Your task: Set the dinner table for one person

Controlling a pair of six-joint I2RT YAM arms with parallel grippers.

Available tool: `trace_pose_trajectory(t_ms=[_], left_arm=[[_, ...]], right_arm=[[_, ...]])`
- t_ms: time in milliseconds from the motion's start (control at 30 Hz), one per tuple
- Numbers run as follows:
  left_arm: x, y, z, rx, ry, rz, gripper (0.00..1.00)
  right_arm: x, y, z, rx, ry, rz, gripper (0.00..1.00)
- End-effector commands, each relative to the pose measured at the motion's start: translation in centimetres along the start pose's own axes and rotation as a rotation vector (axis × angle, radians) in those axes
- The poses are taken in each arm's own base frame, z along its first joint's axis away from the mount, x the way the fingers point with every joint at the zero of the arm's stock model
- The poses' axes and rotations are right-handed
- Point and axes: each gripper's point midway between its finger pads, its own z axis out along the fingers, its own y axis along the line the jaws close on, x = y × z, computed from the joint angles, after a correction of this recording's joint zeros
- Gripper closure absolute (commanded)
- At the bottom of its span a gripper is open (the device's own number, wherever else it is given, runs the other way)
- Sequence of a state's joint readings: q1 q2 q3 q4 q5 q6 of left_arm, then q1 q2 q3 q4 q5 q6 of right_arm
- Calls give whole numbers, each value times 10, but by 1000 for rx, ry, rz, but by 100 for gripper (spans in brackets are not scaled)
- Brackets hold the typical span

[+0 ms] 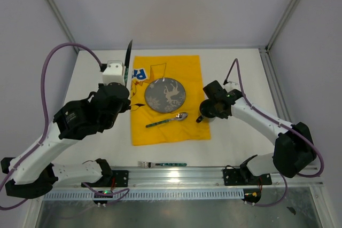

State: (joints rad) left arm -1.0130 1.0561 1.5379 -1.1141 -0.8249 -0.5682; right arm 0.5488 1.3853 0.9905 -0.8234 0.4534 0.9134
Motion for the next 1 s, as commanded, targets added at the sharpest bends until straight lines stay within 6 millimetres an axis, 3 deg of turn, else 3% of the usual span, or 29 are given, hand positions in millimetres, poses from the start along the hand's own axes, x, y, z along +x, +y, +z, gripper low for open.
trace_pose_trajectory(t_ms=[0, 167, 400, 567, 667, 967], left_arm=[[-9, -4, 1, 12, -38, -54, 100], [-8, -10, 5, 18, -35, -53, 100], [-11, -12, 6, 17, -39, -53, 100], [-11, -10, 5, 10, -43, -53, 100], [-12, -11, 6, 9, -44, -54, 100], [-13, -14, 7, 19, -47, -53, 100]], right_arm=[[-31, 32, -22, -125, -77, 35, 97], [-36, 42, -30, -170, -80, 14, 97], [-8, 53, -8, -172, 23, -27, 97], [23, 51, -7, -180, 81, -34, 97], [31, 52, -9, -182, 96, -47, 97], [29, 43, -15, -162, 82, -52, 97]])
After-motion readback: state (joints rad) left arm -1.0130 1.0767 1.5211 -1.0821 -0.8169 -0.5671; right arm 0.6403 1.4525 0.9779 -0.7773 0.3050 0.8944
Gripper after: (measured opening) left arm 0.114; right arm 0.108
